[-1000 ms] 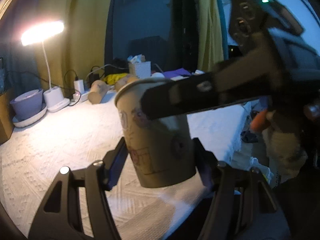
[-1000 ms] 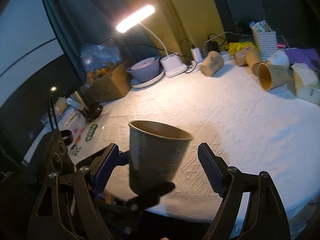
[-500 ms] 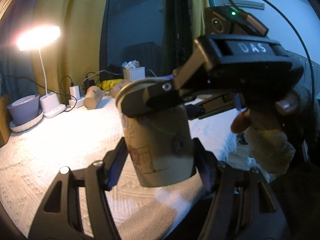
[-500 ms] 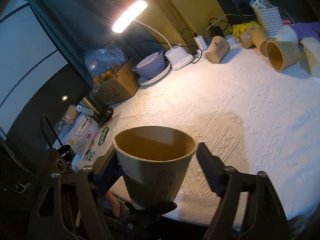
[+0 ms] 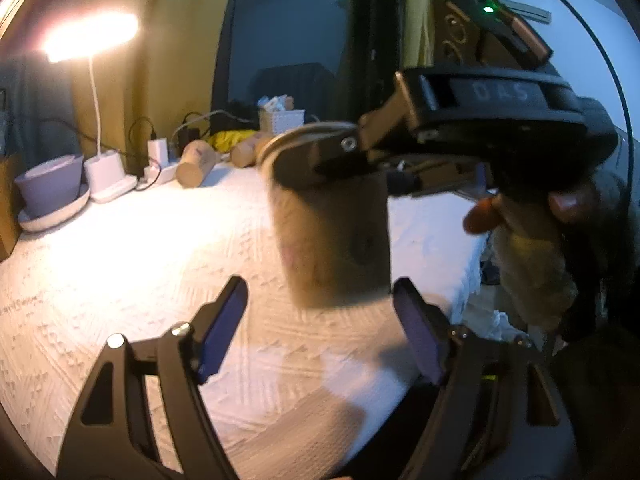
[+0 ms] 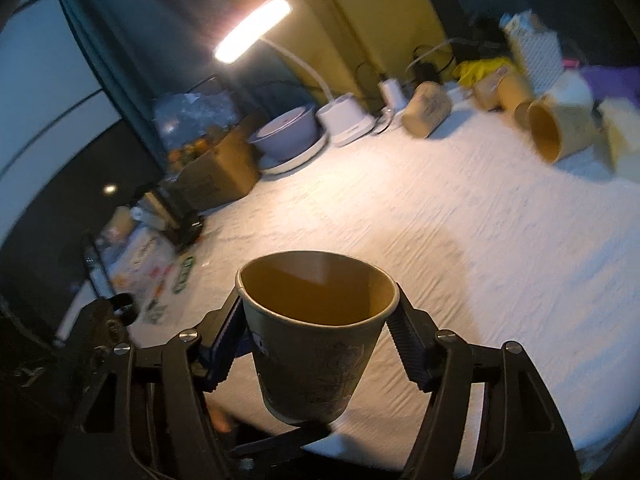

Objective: Flip cup upright
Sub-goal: 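Open the left gripper and rotate the cup upright with the right gripper, then lower the upright cup onto the tablecloth and open the right gripper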

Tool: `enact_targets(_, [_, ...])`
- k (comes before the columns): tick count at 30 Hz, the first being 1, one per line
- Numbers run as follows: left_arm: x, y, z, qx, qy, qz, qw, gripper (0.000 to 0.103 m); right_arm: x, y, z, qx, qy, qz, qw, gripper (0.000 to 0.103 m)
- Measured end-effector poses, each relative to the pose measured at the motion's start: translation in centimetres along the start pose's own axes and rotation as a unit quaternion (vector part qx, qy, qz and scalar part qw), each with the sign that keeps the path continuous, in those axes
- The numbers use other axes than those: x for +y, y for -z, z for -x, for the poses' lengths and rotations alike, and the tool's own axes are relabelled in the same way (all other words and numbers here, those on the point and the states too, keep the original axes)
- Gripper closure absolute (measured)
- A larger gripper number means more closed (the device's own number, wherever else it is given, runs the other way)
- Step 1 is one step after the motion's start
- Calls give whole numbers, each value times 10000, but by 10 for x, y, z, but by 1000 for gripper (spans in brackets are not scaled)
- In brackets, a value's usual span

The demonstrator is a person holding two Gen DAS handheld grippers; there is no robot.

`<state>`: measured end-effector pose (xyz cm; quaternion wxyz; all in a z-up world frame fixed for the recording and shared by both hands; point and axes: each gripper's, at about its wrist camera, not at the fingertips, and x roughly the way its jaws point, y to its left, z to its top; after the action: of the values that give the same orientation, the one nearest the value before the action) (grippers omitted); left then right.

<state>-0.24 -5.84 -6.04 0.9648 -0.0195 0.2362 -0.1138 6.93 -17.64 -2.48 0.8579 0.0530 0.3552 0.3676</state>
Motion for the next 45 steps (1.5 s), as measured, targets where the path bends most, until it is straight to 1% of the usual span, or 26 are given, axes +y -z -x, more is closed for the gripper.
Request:
enact_targets(3, [13,-2,-2,124,-135,165,9997,27,0,-6,-1,-186,393,212,9988,32])
enact_targets(5, [20,-5,0,137,-184,262,9994,27,-1,-9,-4,-290,676,375,9966,32])
enact_targets(7, [28,-7,2,151,-276,371,9988,27,-3,-13,-9,-378,807,470,9949,32])
enact_targets(11, [52,-13,3,230,-433,809,9955,27,-8,-16,-22,-453,1221,734,9888,32])
enact_targets(13, [63,-15,7,252,-580,1053,9924,27,-13,-19,-29,-450,1239,721,9887,32])
enact_targets(18, [85,-19,14,155,-824,1441,9860,27,-15,-23,-46,-452,1406,874,9852,32])
enact_targets(20, [93,-18,13,160,-884,1581,9833,27,-15,-24,-52,-459,1412,904,9848,32])
enact_targets(22, [98,-16,11,192,-896,1689,9814,27,-13,-24,-58,-501,1513,991,9822,32])
enact_targets(28, [97,-12,8,264,-910,1717,9806,27,-9,-19,-64,-604,1635,1179,9776,32])
enact_targets(37, [101,-14,5,256,-829,1818,9795,27,-2,-4,-58,-729,1792,1379,9714,32])
enact_targets(45, [104,-13,8,181,-833,1909,9779,27,2,3,-54,-726,1818,1431,9702,32])
